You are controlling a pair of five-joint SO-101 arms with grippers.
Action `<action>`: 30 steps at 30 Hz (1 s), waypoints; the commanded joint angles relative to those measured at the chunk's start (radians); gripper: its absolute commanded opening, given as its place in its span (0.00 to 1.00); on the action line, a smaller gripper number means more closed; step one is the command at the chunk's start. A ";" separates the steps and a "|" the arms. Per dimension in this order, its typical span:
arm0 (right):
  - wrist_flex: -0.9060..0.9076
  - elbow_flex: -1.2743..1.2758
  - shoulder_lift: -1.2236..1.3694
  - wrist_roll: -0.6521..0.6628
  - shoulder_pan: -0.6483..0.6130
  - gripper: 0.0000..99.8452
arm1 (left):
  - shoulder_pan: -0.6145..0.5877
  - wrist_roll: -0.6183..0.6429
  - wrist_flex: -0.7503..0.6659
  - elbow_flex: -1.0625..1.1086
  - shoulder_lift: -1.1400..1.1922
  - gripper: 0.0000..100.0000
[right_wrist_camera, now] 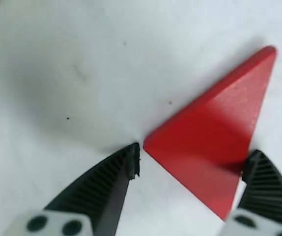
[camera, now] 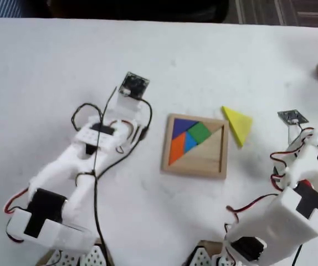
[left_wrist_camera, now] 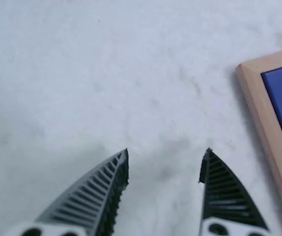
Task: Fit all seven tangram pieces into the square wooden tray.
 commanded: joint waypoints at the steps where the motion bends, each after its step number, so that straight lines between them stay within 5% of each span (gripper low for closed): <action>1: -0.010 -0.044 0.045 -0.054 -0.027 0.33 | -0.012 -0.009 -0.023 -0.054 -0.005 0.24; 20: 0.048 0.005 -0.122 -0.064 -0.065 0.31 | -0.012 -0.049 -0.023 -0.054 -0.004 0.24; 30: 0.042 0.021 -0.223 -0.207 -0.071 0.31 | -0.012 -0.049 -0.023 -0.054 -0.004 0.24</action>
